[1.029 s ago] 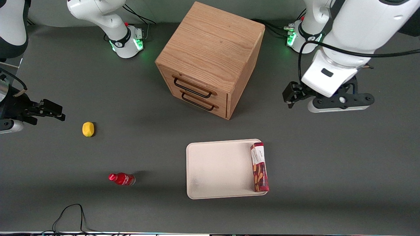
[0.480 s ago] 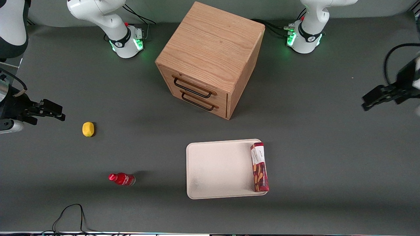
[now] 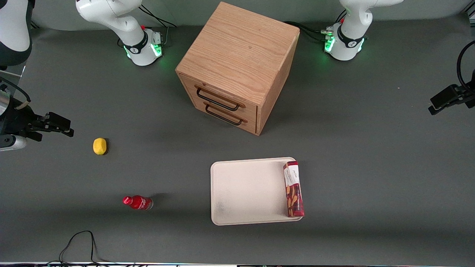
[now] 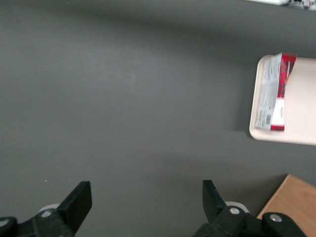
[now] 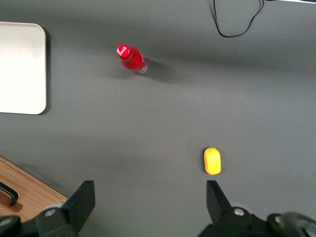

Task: Place red cookie box on tray

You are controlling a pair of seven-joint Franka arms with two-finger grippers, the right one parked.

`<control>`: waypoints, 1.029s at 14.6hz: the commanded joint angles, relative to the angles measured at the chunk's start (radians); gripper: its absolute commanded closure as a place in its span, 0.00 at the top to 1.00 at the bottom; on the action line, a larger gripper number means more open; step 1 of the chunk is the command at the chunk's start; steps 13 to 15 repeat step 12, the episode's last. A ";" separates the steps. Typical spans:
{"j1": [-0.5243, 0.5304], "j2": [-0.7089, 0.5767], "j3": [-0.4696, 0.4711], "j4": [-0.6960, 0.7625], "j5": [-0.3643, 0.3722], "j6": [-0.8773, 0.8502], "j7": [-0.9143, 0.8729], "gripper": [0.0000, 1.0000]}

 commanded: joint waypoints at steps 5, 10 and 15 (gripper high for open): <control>-0.113 -0.038 0.077 -0.050 -0.007 -0.017 0.037 1.00; -0.084 -0.038 0.054 -0.045 -0.007 -0.020 0.038 1.00; -0.082 -0.037 0.053 -0.044 -0.007 -0.023 0.037 1.00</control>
